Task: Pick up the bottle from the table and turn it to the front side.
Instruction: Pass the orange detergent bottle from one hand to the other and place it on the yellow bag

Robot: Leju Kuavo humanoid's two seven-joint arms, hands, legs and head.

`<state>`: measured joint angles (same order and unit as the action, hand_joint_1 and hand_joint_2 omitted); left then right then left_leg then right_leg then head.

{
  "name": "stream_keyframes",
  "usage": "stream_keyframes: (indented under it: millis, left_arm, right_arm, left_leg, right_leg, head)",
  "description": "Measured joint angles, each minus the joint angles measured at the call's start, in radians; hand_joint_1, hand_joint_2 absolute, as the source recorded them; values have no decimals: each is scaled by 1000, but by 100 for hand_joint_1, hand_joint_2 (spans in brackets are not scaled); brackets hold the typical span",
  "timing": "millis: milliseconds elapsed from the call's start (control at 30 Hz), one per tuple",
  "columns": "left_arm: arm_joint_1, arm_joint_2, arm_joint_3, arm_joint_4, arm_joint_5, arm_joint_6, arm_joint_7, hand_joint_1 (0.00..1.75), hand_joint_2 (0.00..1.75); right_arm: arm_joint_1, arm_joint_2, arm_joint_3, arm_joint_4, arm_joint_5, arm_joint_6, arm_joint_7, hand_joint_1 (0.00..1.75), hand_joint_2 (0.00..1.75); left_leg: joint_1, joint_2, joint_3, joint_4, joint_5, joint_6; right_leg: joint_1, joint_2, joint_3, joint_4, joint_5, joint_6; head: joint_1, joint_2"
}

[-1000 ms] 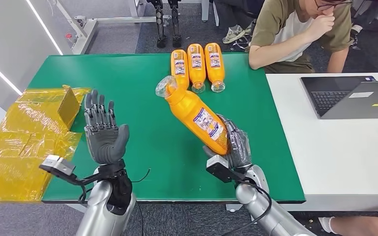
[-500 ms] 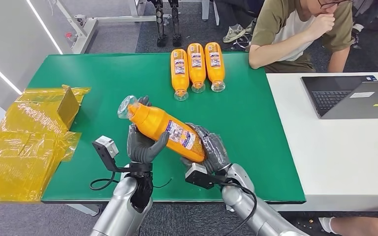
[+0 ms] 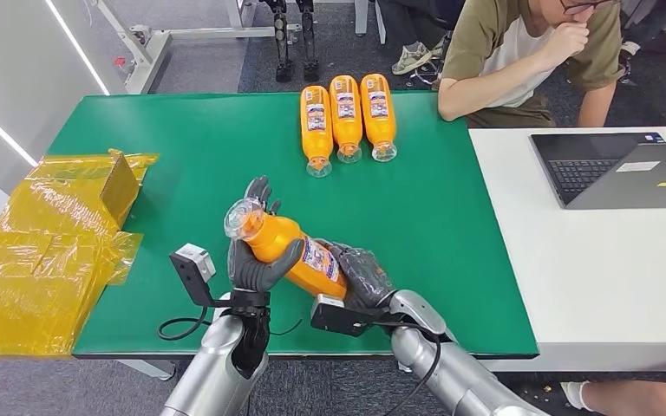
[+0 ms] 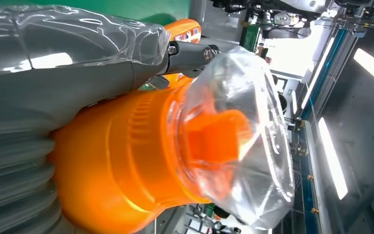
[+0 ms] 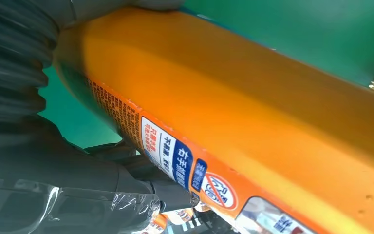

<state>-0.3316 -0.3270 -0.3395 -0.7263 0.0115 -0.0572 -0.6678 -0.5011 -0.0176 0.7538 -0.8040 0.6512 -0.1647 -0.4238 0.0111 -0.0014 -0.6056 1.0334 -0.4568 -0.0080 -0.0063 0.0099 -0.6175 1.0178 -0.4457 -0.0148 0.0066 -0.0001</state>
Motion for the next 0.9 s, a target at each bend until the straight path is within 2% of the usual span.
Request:
stream_keyframes:
  millis: [67, 100, 200, 233, 633, 700, 767, 833, 900]
  left_arm:
    - [1, 0, 0, 0, -3, 3, 0, 0, 175]
    - [2, 0, 0, 0, -5, 4, 0, 7, 175]
    - [2, 0, 0, 0, -13, 4, -2, 138, 175]
    - [2, 0, 0, 0, -16, 3, -3, 175, 175]
    - [3, 0, 0, -6, -28, -5, -14, 175, 175]
    - [3, 0, 0, -6, -29, -6, -14, 175, 175]
    - [2, 0, 0, -6, -29, -6, -14, 175, 175]
    - [2, 0, -2, -7, -30, -5, -14, 175, 175]
    - [2, 0, -3, -10, -31, -2, -15, 175, 175]
  right_arm:
    - [0, -4, 0, 0, 16, 3, 4, 175, 175]
    - [0, -6, 0, 0, 20, 3, 5, 175, 175]
    - [1, -10, -3, 0, 27, 3, 2, 175, 175]
    - [2, -11, -5, 0, 30, 3, 1, 175, 175]
    - [37, -16, -33, -11, 39, -29, 4, 175, 175]
    - [44, -16, -37, -18, 40, -37, 4, 165, 175]
    - [49, -15, -41, -24, 38, -58, 2, 79, 175]
    - [53, -14, -46, -28, 34, -94, -3, 2, 175]
    - [60, -9, -53, -33, 21, -141, -16, 0, 175]
  left_leg:
    - [0, 0, 0, 0, 0, 0]
    - [0, 0, 0, 0, 0, 0]
    - [0, 0, 0, 0, 0, 0]
    - [0, 0, 0, 0, 0, 0]
    - [0, 0, 0, 0, 0, 0]
    - [0, 0, 0, 0, 0, 0]
    - [0, 0, 0, 0, 0, 0]
    - [0, 0, 0, 0, 0, 0]
    - [0, 0, 0, 0, 0, 0]
  right_leg:
    - [0, 0, 0, 0, 0, 0]
    - [0, 0, 0, 0, 0, 0]
    - [0, 0, 0, 0, 0, 0]
    - [0, 0, 0, 0, 0, 0]
    - [0, 0, 0, 0, 0, 0]
    - [0, 0, 0, 0, 0, 0]
    - [0, 0, 0, 0, 0, 0]
    - [0, 0, 0, 0, 0, 0]
    - [0, 0, 0, 0, 0, 0]
  head:
    - [0, 0]
    - [0, 0]
    - [0, 0]
    - [0, 0]
    - [0, 0]
    - [0, 0]
    - [0, 0]
    - [0, 0]
    - [0, 0]
